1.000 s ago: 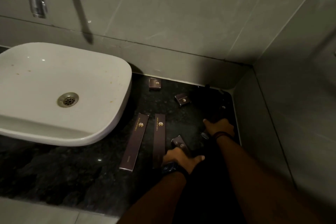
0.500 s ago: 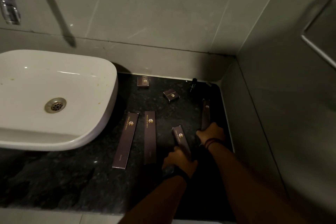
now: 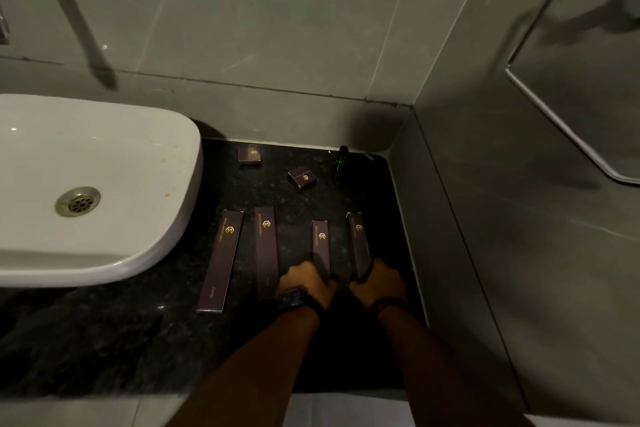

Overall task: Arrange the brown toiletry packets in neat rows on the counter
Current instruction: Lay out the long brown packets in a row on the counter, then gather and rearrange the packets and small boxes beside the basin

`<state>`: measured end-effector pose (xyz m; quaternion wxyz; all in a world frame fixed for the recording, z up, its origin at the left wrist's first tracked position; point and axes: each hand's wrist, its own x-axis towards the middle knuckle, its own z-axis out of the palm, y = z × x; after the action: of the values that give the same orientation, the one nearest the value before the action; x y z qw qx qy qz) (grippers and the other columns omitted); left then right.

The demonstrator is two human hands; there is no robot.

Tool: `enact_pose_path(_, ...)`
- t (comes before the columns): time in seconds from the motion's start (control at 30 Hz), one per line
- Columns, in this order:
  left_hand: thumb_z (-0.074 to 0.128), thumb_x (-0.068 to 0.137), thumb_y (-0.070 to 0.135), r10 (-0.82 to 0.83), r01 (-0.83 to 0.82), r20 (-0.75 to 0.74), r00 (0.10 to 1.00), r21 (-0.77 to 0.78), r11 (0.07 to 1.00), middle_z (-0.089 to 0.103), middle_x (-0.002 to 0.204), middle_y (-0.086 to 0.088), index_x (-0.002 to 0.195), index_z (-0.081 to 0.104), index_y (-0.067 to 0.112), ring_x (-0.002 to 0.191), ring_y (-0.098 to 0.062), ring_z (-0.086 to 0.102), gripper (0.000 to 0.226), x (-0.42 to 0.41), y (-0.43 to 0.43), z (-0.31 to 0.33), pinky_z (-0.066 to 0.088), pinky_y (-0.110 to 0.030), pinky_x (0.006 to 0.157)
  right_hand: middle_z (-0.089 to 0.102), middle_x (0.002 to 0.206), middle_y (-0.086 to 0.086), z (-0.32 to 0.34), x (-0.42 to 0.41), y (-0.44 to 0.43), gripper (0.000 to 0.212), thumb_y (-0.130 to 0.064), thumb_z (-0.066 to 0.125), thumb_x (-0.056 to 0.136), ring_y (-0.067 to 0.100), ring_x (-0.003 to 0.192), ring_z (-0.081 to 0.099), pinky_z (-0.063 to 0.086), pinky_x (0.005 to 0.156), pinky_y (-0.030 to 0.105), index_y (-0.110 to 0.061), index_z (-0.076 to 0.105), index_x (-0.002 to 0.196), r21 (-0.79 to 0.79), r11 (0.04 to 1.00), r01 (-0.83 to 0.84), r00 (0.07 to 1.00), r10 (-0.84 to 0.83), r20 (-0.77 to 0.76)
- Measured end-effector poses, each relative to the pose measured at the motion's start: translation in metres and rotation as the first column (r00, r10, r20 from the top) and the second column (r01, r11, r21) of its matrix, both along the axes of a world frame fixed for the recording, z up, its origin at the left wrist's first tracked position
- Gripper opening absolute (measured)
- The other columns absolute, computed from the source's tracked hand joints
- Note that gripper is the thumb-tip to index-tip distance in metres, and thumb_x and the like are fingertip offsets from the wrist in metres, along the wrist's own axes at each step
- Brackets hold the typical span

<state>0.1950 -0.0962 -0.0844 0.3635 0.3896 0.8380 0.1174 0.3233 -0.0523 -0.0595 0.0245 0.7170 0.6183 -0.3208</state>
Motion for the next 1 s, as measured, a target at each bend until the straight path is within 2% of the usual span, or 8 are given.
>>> enact_pose_path(0.17,0.062,0.079,0.05,-0.104,0.105,0.047,0.993,-0.015,0.994,0.065,0.093,-0.006,0.076,0.053,0.024,0.08,-0.025,0.062,0.028,-0.005,0.003,0.002,0.051,-0.034,0.069,0.06,0.126,0.015,0.0,0.005,-0.009,0.059,-0.033,0.073,0.077,0.034,0.116,0.06,0.053,0.096,0.041,-0.012,0.049,0.127,-0.011,1.0,0.001,1.0,-0.001,0.012)
enact_pose_path(0.3,0.062,0.074,0.057,-0.1,0.1,-0.012,0.995,0.01,0.995,0.065,0.089,-0.004,0.082,0.058,0.023,0.076,-0.024,0.061,0.035,-0.005,0.003,0.007,0.047,-0.03,0.064,0.06,0.126,0.013,0.003,0.006,-0.008,0.064,-0.038,0.073,0.074,0.033,0.116,0.06,0.052,0.096,0.039,-0.014,0.049,0.128,-0.032,0.999,0.021,1.0,-0.021,-0.009)
enact_pose_path(0.4,0.059,0.073,0.061,-0.076,0.078,-0.057,0.995,0.034,0.996,0.058,0.075,0.0,0.072,0.053,0.023,0.065,-0.021,0.054,0.039,-0.01,0.005,0.019,0.045,-0.03,0.061,0.061,0.125,0.013,0.012,0.005,-0.001,0.068,-0.049,0.07,0.072,0.034,0.115,0.06,0.051,0.095,0.038,-0.015,0.05,0.128,0.024,0.997,0.074,0.996,-0.072,-0.059)
enact_pose_path(0.47,0.059,0.076,0.058,-0.063,0.065,-0.068,0.996,0.034,0.997,0.058,0.079,-0.001,0.073,0.053,0.022,0.07,-0.022,0.057,0.037,-0.019,0.01,0.032,0.048,-0.032,0.065,0.06,0.125,0.014,0.021,0.002,0.008,0.07,-0.054,0.068,0.07,0.035,0.116,0.058,0.05,0.097,0.042,-0.015,0.05,0.126,0.085,0.993,0.081,0.995,-0.075,-0.066)
enact_pose_path(0.57,0.057,0.081,0.053,-0.051,0.068,-0.166,0.985,0.102,0.992,0.059,0.088,-0.004,0.096,0.062,0.017,0.075,-0.023,0.056,0.039,-0.037,0.022,0.053,0.049,-0.034,0.067,0.061,0.122,0.015,0.038,-0.007,0.025,0.067,-0.057,0.066,0.07,0.035,0.115,0.057,0.05,0.096,0.044,-0.015,0.053,0.121,0.194,0.981,0.027,0.998,-0.014,-0.067)
enact_pose_path(0.73,0.06,0.082,0.046,-0.005,0.065,-0.272,0.962,0.213,0.975,0.063,0.107,-0.01,0.108,0.058,0.018,0.093,-0.028,0.061,0.038,-0.074,0.052,0.083,0.047,-0.035,0.074,0.063,0.118,0.015,0.057,-0.043,0.065,0.055,-0.049,0.068,0.074,0.035,0.112,0.059,0.052,0.092,0.041,-0.012,0.058,0.114,0.337,0.937,-0.094,0.983,0.141,-0.115)
enact_pose_path(0.83,0.062,0.082,0.038,-0.014,0.085,-0.295,0.955,0.231,0.969,0.064,0.102,-0.009,0.108,0.059,0.018,0.088,-0.027,0.061,0.033,-0.102,0.075,0.087,0.047,-0.035,0.071,0.063,0.116,0.016,0.054,-0.075,0.091,0.052,-0.043,0.07,0.075,0.035,0.11,0.06,0.053,0.091,0.041,-0.011,0.057,0.113,0.351,0.923,-0.158,0.973,0.206,-0.105)
enact_pose_path(1.0,0.061,0.084,0.023,-0.066,0.155,-0.344,0.937,0.239,0.959,0.059,0.117,-0.017,0.117,0.054,0.012,0.102,-0.035,0.059,0.035,-0.164,0.126,0.076,0.049,-0.04,0.083,0.064,0.111,0.017,0.031,-0.128,0.127,0.045,-0.036,0.073,0.073,0.035,0.104,0.062,0.054,0.086,0.037,-0.011,0.058,0.107,0.333,0.919,-0.213,0.96,0.261,-0.104)
